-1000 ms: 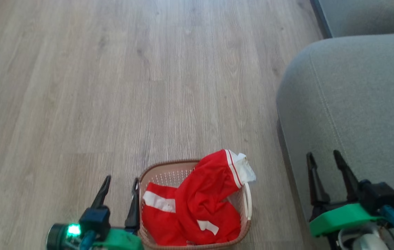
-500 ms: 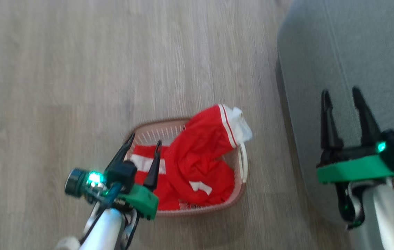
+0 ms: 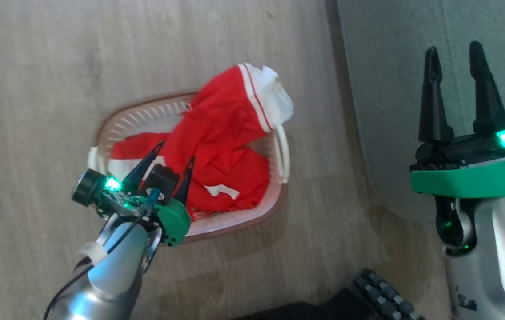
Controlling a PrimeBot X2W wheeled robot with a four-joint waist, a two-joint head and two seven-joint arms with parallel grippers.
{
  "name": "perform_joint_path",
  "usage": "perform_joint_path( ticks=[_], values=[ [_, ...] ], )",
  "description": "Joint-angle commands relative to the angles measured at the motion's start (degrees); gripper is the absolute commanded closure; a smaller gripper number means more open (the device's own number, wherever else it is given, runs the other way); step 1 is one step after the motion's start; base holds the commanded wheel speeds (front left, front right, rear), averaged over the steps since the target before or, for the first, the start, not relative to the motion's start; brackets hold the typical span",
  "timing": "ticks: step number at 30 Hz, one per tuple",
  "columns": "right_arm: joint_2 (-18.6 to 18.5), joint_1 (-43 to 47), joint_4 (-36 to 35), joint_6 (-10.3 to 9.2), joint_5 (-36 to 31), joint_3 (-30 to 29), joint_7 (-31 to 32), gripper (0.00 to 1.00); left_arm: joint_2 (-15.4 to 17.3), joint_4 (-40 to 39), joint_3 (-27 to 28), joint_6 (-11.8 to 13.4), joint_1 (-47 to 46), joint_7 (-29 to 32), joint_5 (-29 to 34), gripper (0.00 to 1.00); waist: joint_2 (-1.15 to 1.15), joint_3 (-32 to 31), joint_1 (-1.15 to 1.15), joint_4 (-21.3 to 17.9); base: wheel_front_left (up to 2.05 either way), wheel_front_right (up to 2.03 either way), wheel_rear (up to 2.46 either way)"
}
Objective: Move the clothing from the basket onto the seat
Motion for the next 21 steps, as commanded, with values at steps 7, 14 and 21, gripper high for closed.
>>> perform_joint_path(
  ticks=[7,14,21],
  values=[
    [-0.61,-1.04,-3.54,-0.01,2.74,3.61,-0.52,0.0,2.83,7.55,0.92,1.41,-4.91,-0.71,-0.67,0.0,0.0,8.48,-0.02,-7.79,0.0,0.0,0.0],
    [-0.61,-1.0,-3.93,-0.01,3.31,4.73,-0.52,0.0,3.83,12.2,3.67,4.22,-8.13,-0.71,-3.2,0.0,0.0,10.26,-0.02,-9.55,0.0,0.0,0.0],
    [-0.61,-0.91,-3.85,-0.01,3.72,5.98,-0.52,0.0,3.09,19.96,4.42,4.16,-11.09,-0.71,-5.08,0.0,0.0,10.78,-0.02,-10.27,0.0,0.0,0.0]
  ],
)
